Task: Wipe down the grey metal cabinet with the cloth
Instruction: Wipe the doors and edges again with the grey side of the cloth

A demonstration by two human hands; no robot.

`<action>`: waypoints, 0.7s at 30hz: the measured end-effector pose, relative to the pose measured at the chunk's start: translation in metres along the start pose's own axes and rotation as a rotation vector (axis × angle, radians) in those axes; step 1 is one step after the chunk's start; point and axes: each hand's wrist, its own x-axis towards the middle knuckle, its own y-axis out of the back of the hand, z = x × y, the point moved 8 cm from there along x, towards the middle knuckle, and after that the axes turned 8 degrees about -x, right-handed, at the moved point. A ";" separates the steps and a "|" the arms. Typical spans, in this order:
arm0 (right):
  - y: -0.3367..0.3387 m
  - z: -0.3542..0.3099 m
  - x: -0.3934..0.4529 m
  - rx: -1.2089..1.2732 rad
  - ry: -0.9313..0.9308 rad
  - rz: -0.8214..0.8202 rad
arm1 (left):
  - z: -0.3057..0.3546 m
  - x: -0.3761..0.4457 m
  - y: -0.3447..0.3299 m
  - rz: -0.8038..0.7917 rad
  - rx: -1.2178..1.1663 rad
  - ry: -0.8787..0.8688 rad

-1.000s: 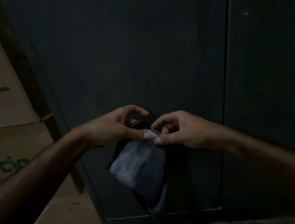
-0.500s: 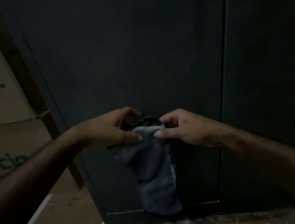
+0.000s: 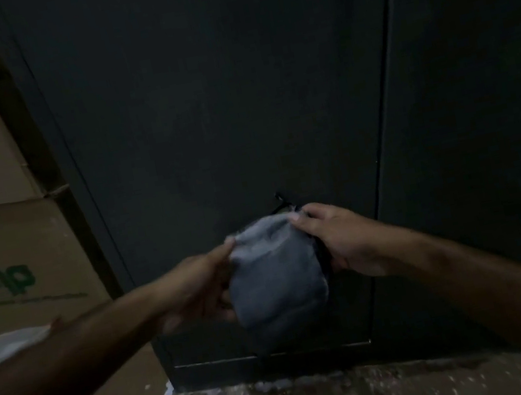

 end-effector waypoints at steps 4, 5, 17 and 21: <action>0.000 0.039 -0.009 0.058 -0.146 0.054 | -0.020 -0.011 0.001 0.117 -0.156 -0.042; -0.003 0.043 -0.012 0.070 -0.157 0.011 | -0.019 -0.015 0.006 0.190 -0.149 -0.074; -0.041 0.031 -0.002 -1.016 0.147 0.042 | 0.000 -0.012 -0.012 0.142 1.014 -0.184; -0.026 0.025 0.003 -1.058 0.117 -0.042 | 0.028 -0.015 0.000 0.155 1.184 -0.221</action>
